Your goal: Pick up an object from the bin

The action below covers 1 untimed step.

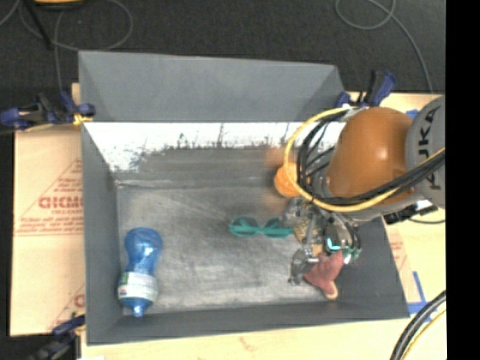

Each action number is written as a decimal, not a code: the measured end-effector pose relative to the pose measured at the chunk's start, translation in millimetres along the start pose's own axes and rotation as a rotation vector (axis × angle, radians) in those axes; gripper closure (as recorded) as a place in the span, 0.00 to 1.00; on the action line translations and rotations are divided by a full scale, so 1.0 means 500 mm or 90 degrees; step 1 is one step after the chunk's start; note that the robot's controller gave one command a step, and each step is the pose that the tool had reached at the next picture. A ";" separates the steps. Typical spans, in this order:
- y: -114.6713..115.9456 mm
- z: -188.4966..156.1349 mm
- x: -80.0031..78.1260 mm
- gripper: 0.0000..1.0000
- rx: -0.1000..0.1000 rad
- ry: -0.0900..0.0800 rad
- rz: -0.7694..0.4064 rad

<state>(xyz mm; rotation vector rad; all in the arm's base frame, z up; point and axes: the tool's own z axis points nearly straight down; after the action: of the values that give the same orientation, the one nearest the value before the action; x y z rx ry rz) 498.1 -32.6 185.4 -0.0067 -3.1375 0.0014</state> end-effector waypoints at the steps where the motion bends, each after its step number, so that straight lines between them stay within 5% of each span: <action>1: 0.000 -0.006 -0.003 0.00 0.000 -0.005 -0.001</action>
Offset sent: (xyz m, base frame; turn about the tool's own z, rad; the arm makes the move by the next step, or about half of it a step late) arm 0.0861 0.0267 -0.1154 0.0663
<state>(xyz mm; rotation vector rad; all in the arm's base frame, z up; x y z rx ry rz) 499.8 -32.8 188.4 -0.0051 -3.1446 0.0025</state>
